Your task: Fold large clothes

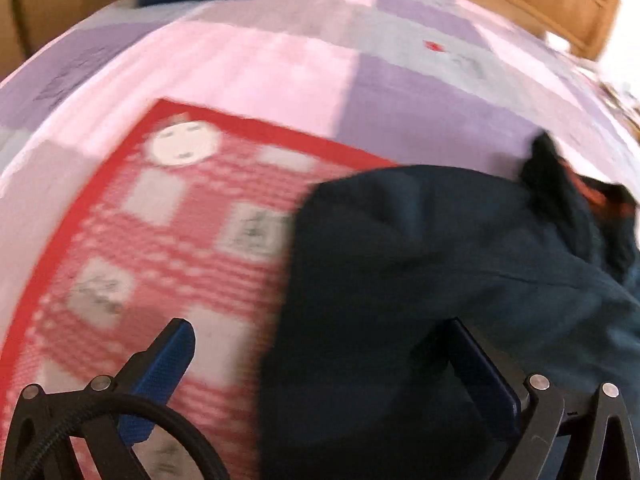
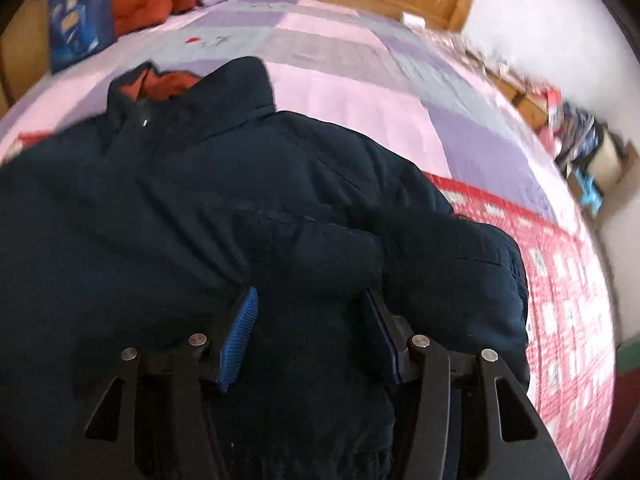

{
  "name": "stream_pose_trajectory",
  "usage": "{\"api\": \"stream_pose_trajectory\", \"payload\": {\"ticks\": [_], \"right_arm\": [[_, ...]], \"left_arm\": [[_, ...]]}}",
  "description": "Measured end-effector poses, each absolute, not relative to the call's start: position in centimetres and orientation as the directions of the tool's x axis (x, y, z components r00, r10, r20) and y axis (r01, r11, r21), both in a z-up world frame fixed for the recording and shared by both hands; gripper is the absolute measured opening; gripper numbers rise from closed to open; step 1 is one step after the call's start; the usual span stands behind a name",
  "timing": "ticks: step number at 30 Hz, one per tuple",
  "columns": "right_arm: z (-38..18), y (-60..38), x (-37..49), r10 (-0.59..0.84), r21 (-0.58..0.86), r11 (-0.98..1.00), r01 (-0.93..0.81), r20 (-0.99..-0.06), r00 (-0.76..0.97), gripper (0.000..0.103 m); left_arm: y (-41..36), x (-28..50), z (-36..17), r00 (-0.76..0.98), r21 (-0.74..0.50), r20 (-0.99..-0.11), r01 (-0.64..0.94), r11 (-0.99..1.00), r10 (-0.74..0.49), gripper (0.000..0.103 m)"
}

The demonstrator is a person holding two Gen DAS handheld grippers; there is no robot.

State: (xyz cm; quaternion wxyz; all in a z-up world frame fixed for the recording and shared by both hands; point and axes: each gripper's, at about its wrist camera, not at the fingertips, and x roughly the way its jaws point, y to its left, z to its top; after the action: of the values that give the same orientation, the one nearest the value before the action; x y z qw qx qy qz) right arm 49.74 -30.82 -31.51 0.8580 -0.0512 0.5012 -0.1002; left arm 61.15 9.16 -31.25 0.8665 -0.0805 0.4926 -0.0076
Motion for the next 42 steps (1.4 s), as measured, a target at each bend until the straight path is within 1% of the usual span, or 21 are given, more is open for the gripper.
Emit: {"api": "stream_pose_trajectory", "payload": {"ticks": [3, 5, 7, 10, 11, 13, 14, 15, 18, 21, 23, 25, 26, 27, 28, 29, 31, 34, 37, 40, 42], "right_arm": [[-32.3, -30.8, 49.0, -0.218, -0.166, 0.975, 0.147, -0.834, 0.507, 0.057], [-32.7, -30.8, 48.6, -0.214, -0.159, 0.976, 0.149, -0.823, 0.526, 0.057], [-32.7, -31.4, 48.5, -0.204, -0.147, 0.978, 0.148, -0.819, 0.537, 0.057], [-33.1, -31.5, 48.3, -0.194, -0.131, 0.980, 0.152, -0.809, 0.555, 0.057], [-33.2, -31.5, 48.1, -0.195, -0.130, 0.979, 0.155, -0.803, 0.563, 0.057], [-33.3, -31.4, 48.3, -0.198, -0.131, 0.979, 0.156, -0.795, 0.573, 0.057], [-33.4, -31.4, 48.3, -0.198, -0.131, 0.979, 0.156, -0.793, 0.576, 0.057], [-33.4, -31.5, 48.3, -0.194, -0.127, 0.980, 0.155, -0.793, 0.578, 0.057], [-33.6, -31.8, 48.3, -0.179, -0.112, 0.982, 0.150, -0.792, 0.583, 0.057], [-33.7, -31.9, 48.3, -0.171, -0.102, 0.984, 0.149, -0.789, 0.589, 0.057], [-33.8, -32.0, 48.2, -0.167, -0.096, 0.984, 0.149, -0.787, 0.594, 0.057], [-33.9, -32.1, 48.2, -0.163, -0.090, 0.985, 0.150, -0.785, 0.598, 0.057], [-33.9, -32.1, 48.2, -0.160, -0.087, 0.985, 0.150, -0.785, 0.598, 0.057], [-33.9, -32.2, 48.2, -0.156, -0.081, 0.985, 0.150, -0.785, 0.599, 0.057], [-33.9, -32.3, 48.2, -0.154, -0.078, 0.986, 0.150, -0.785, 0.601, 0.057], [-33.9, -32.3, 48.2, -0.153, -0.077, 0.986, 0.150, -0.783, 0.603, 0.057], [-33.9, -32.2, 48.3, -0.153, -0.076, 0.986, 0.151, -0.782, 0.604, 0.057], [-33.9, -32.2, 48.3, -0.154, -0.078, 0.986, 0.151, -0.782, 0.604, 0.057], [-33.7, -32.2, 48.4, -0.158, -0.084, 0.985, 0.149, -0.785, 0.599, 0.057], [-33.3, -31.8, 48.6, -0.173, -0.107, 0.984, 0.145, -0.791, 0.587, 0.057], [-33.0, -31.8, 48.8, -0.175, -0.109, 0.983, 0.147, -0.798, 0.577, 0.057]], "left_arm": [[9.5, 62.0, -30.7, 0.512, -0.162, -0.850, -0.031, 0.986, -0.123, 0.102], [8.1, 62.8, -29.7, 0.530, -0.126, -0.836, 0.066, 0.990, -0.142, 0.102], [6.4, 63.9, -29.0, 0.534, -0.055, -0.836, 0.150, 0.987, -0.128, 0.102], [4.6, 66.5, -29.5, 0.469, -0.025, -0.875, 0.205, 0.978, -0.120, 0.102], [4.3, 66.9, -29.6, 0.455, -0.017, -0.883, 0.211, 0.977, -0.113, 0.102], [3.3, 68.1, -30.9, 0.429, 0.101, -0.904, 0.227, 0.969, -0.006, 0.103], [3.3, 68.9, -32.2, 0.404, 0.183, -0.911, 0.209, 0.961, 0.085, 0.103], [4.0, 69.5, -32.9, 0.384, 0.212, -0.913, 0.163, 0.964, 0.136, 0.103], [7.7, 70.5, -34.2, 0.344, 0.208, -0.917, -0.018, 0.978, 0.201, 0.103], [8.6, 70.5, -34.1, 0.367, 0.253, -0.891, -0.085, 0.964, 0.266, 0.103], [8.9, 70.3, -33.6, 0.397, 0.315, -0.852, -0.135, 0.940, 0.342, 0.103], [10.4, 70.2, -32.8, 0.392, 0.334, -0.829, -0.226, 0.915, 0.399, 0.103], [11.7, 70.0, -32.4, 0.370, 0.339, -0.823, -0.289, 0.895, 0.431, 0.098], [13.0, 69.7, -32.2, 0.364, 0.284, -0.844, -0.322, 0.903, 0.395, 0.095], [14.3, 69.2, -31.8, 0.382, 0.145, -0.883, -0.332, 0.932, 0.274, 0.093], [14.8, 68.4, -31.1, 0.419, 0.014, -0.896, -0.306, 0.952, 0.148, 0.092], [13.1, 65.6, -28.2, 0.519, -0.072, -0.855, -0.154, 0.986, 0.019, 0.092], [7.7, 60.4, -25.3, 0.577, -0.102, -0.806, 0.086, 0.991, -0.134, 0.096], [1.0, 56.4, -25.0, 0.558, -0.113, -0.791, 0.270, 0.956, -0.252, 0.100], [-4.7, 55.5, -27.5, 0.496, -0.107, -0.819, 0.364, 0.925, -0.289, 0.101], [-7.1, 55.0, -30.1, 0.503, -0.034, -0.835, 0.361, 0.932, -0.225, 0.103]]}}
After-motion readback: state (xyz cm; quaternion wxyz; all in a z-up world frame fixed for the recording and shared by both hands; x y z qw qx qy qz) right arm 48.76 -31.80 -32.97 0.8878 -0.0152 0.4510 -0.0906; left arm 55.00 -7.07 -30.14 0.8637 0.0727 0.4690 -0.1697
